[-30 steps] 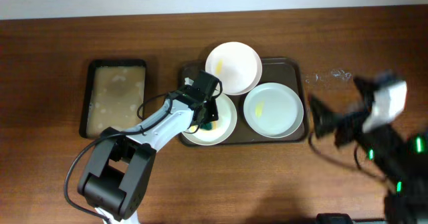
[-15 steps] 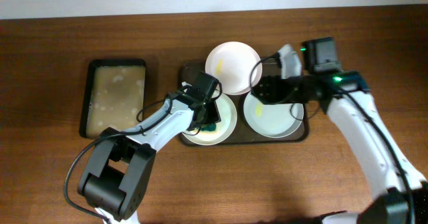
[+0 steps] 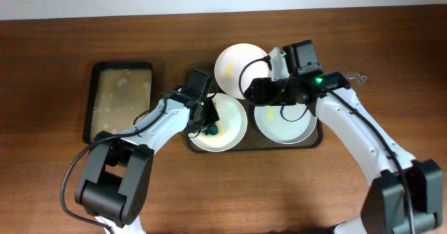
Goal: Clean dirty plates on tray and stack at the side
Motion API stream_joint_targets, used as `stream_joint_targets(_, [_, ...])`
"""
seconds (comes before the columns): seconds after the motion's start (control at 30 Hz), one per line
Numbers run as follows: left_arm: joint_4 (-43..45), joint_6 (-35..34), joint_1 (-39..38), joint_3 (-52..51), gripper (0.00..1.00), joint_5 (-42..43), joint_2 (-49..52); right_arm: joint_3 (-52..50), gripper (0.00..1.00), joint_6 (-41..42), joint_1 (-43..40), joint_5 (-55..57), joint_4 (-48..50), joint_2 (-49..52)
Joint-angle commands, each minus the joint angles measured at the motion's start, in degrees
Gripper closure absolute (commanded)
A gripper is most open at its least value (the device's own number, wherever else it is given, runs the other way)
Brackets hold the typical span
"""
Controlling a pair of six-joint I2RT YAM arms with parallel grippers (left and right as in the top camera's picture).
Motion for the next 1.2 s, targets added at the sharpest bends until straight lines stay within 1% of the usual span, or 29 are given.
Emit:
stream_joint_targets(0.0, [-0.72, 0.07, 0.63, 0.44, 0.74, -0.13, 0.39, -0.44, 0.56, 2.58, 1.62, 0.74, 2.23, 5.05])
stream_joint_targets(0.07, [-0.74, 0.07, 0.63, 0.44, 0.75, -0.13, 0.39, -0.44, 0.68, 2.95, 2.58, 0.81, 3.41, 8.35])
stream_joint_targets(0.1, [-0.74, 0.07, 0.63, 0.44, 0.79, -0.13, 0.39, -0.44, 0.69, 2.95, 3.37, 0.74, 4.33, 9.84])
stream_joint_targets(0.13, [-0.72, 0.07, 0.63, 0.44, 0.82, -0.13, 0.39, -0.44, 0.69, 2.69, 4.17, 0.79, 5.07, 10.97])
stream_joint_targets(0.2, [-0.72, 0.07, 0.63, 0.44, 0.82, -0.15, 0.39, -0.44, 0.66, 2.12, 5.9, 1.79, 6.51, 12.61])
stream_joint_targets(0.3, [-0.74, 0.07, 0.63, 0.44, 0.83, -0.13, 0.39, -0.44, 0.66, 2.38, 7.82, 8.31, 6.97, 13.66])
stream_joint_targets(0.37, [-0.9, 0.07, 0.63, 0.44, 0.89, -0.15, 0.39, -0.44, 0.65, 2.36, 8.5, 12.11, 6.84, 13.66])
stream_joint_targets(0.4, [-0.9, 0.07, 0.63, 0.44, 0.88, -0.15, 0.39, -0.44, 0.64, 2.36, 8.52, 13.25, 6.93, 13.66])
stream_joint_targets(0.47, [-0.94, 0.07, 0.63, 0.44, 0.86, -0.15, 0.39, -0.44, 0.58, 2.34, 8.33, 15.43, 6.95, 13.66])
stream_joint_targets(0.57, [-0.94, 0.07, 0.63, 0.44, 0.86, -0.13, 0.39, -0.44, 0.57, 2.29, 8.33, 18.32, 7.15, 14.14])
stream_joint_targets(0.73, [-0.94, 0.07, 0.63, 0.44, 0.87, -0.13, 0.39, -0.44, 0.58, 2.32, 9.22, 17.84, 7.63, 16.59])
stream_joint_targets(0.77, [-0.94, 0.07, 0.63, 0.44, 0.85, -0.13, 0.39, -0.44, 0.58, 2.29, 9.6, 17.84, 7.85, 17.05])
stream_joint_targets(0.8, [-0.94, 0.07, 0.63, 0.44, 0.81, -0.13, 0.39, -0.44, 0.59, 2.29, 9.97, 17.88, 8.02, 17.51])
stream_joint_targets(0.83, [-0.94, 0.07, 0.63, 0.44, 0.82, -0.13, 0.39, -0.44, 0.6, 2.32, 10.36, 17.84, 8.22, 17.9])
stream_joint_targets(0.9, [-0.94, 0.07, 0.63, 0.44, 0.91, -0.15, 0.39, -0.44, 0.62, 2.32, 10.99, 17.9, 8.59, 18.14])
stream_joint_targets(0.93, [-0.92, 0.07, 0.63, 0.44, 0.93, -0.13, 0.39, -0.44, 0.63, 2.32, 11.26, 17.9, 8.83, 18.14])
stream_joint_targets(1.0, [-0.92, 0.07, 0.63, 0.44, 0.94, -0.13, 0.39, -0.44, 0.63, 2.32, 11.54, 17.9, 8.9, 18.14])
stream_joint_targets(1.03, [-0.92, 0.07, 0.63, 0.44, 0.96, -0.13, 0.39, -0.46, 0.67, 2.34, 11.58, 18.01, 8.79, 18.16])
stream_joint_targets(1.07, [-0.92, 0.07, 0.59, 0.44, 1.0, -0.11, 0.39, -0.63, 0.69, 2.38, 11.58, 18.1, 8.72, 18.16])
stream_joint_targets(1.17, [-0.85, 0.04, -0.22, 0.44, 1.0, -0.13, 0.39, -2.12, 0.72, 3.43, 11.58, 18.6, 9.2, 18.25])
